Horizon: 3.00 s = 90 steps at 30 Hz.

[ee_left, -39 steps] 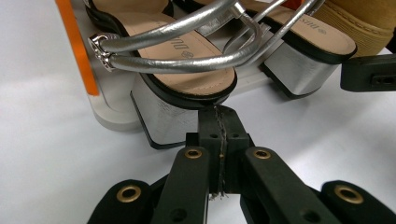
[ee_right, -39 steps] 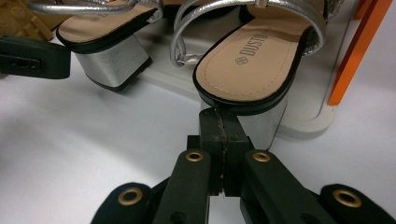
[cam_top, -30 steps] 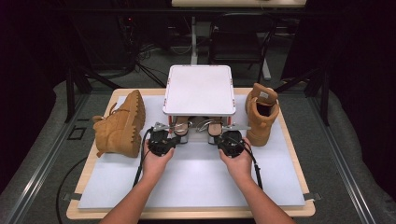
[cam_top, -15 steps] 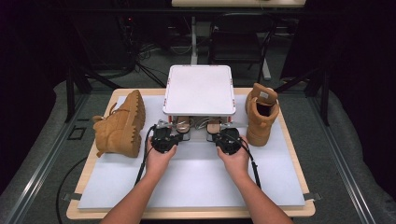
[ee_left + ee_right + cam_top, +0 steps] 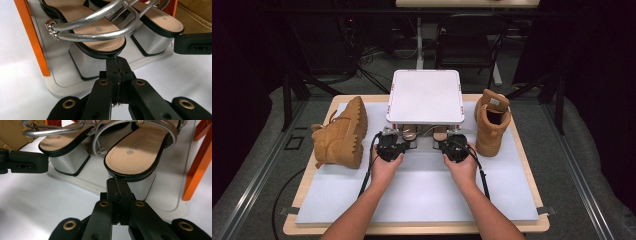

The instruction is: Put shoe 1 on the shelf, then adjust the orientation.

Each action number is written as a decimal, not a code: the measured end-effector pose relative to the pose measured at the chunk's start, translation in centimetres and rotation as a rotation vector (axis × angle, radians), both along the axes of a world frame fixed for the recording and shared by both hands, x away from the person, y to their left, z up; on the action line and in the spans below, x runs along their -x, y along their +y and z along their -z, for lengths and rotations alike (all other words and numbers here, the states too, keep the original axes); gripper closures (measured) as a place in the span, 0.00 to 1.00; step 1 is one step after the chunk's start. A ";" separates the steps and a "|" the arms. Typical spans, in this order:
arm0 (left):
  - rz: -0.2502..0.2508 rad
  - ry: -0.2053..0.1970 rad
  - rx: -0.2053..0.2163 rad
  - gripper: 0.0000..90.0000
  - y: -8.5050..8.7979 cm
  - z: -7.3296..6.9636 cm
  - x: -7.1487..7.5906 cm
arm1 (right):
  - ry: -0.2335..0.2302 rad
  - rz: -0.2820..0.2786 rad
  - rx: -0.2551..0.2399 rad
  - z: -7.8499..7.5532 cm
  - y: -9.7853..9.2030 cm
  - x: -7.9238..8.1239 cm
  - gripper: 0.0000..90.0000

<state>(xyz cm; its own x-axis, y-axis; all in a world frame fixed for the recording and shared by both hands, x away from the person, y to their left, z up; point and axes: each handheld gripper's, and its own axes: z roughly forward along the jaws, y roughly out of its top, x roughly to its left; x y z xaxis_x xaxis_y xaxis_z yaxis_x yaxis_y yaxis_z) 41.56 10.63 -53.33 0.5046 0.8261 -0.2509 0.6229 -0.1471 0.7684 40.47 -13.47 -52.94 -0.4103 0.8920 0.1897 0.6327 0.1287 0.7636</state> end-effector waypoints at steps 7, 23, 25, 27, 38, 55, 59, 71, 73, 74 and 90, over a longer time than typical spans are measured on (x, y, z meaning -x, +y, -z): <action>-0.006 0.008 -0.005 1.00 -0.2 0.1 -0.4 | 0.002 0.005 -0.006 0.1 0.3 -0.3 1.00; -0.004 -0.012 0.003 1.00 0.4 0.5 0.6 | -0.004 -0.003 0.001 0.5 0.3 0.4 1.00; 0.003 -0.018 0.002 1.00 0.5 0.8 0.9 | -0.006 -0.013 0.005 0.6 0.3 0.8 1.00; 0.007 -0.023 -0.001 1.00 0.7 0.9 1.3 | -0.013 -0.028 0.005 0.7 0.2 1.2 1.00; 0.019 -0.051 -0.006 0.97 2.0 1.4 3.7 | -0.045 -0.075 0.054 1.0 -0.4 3.7 0.93; -0.010 -0.084 -0.012 0.68 7.0 0.6 7.6 | -0.047 -0.103 0.105 0.2 -2.2 6.8 0.64; -0.005 -0.094 -0.021 0.64 7.7 0.5 8.1 | -0.036 -0.106 0.114 0.3 -2.7 7.2 0.60; 0.006 -0.130 -0.036 0.55 9.7 -0.1 9.0 | -0.048 -0.097 0.117 0.6 -4.8 8.4 0.55; 0.006 -0.115 -0.029 0.55 10.0 0.0 9.0 | -0.051 -0.097 0.103 0.6 -5.1 8.4 0.54; 0.012 -0.105 -0.027 0.55 10.2 0.0 8.9 | -0.055 -0.102 0.097 0.6 -5.2 8.5 0.54; -0.032 -0.121 -0.015 0.47 12.3 -0.2 9.0 | -0.087 -0.093 0.108 0.7 -5.9 8.8 0.54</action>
